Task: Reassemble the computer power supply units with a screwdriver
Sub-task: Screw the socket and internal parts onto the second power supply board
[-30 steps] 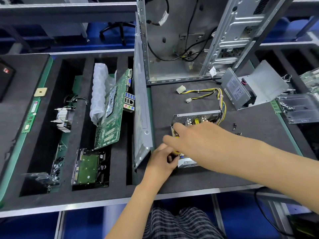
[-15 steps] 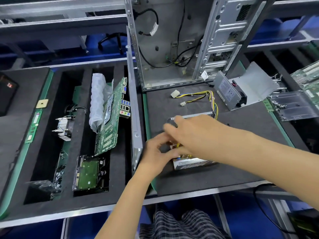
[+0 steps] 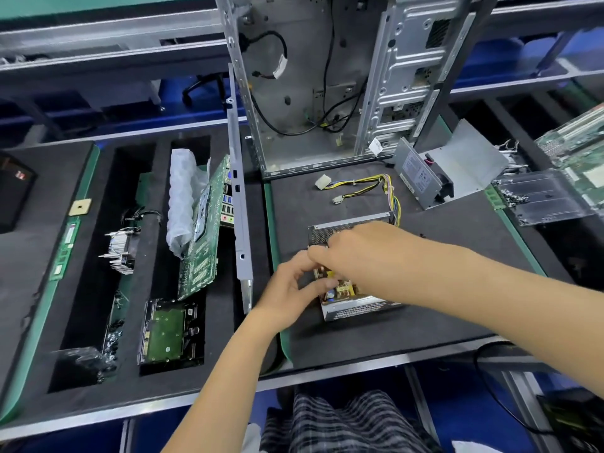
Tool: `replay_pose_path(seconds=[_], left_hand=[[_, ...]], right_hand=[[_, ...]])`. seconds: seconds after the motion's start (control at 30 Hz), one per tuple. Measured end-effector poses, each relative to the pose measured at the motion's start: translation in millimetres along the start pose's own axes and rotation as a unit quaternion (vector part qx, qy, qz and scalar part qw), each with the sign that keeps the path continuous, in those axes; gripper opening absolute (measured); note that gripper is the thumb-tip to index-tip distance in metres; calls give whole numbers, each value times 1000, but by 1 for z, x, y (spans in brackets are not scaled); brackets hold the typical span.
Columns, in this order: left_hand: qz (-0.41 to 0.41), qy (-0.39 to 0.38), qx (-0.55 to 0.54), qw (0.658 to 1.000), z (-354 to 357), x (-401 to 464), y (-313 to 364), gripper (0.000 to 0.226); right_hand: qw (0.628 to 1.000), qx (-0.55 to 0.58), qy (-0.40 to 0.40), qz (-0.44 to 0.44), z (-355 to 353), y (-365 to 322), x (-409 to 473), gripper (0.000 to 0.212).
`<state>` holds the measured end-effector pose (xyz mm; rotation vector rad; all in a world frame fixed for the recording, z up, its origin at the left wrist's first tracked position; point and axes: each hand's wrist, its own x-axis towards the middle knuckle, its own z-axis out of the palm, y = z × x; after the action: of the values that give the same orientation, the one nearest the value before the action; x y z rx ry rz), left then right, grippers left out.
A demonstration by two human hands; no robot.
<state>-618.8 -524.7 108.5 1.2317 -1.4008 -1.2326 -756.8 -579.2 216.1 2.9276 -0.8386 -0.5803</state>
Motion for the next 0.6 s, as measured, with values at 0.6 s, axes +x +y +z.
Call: replay_pose_path(seconds=[0.6], left_hand=[[-38, 8, -45, 998, 5, -6, -8, 34]], right_hand=[[998, -49, 38, 8, -7, -12, 4, 11]])
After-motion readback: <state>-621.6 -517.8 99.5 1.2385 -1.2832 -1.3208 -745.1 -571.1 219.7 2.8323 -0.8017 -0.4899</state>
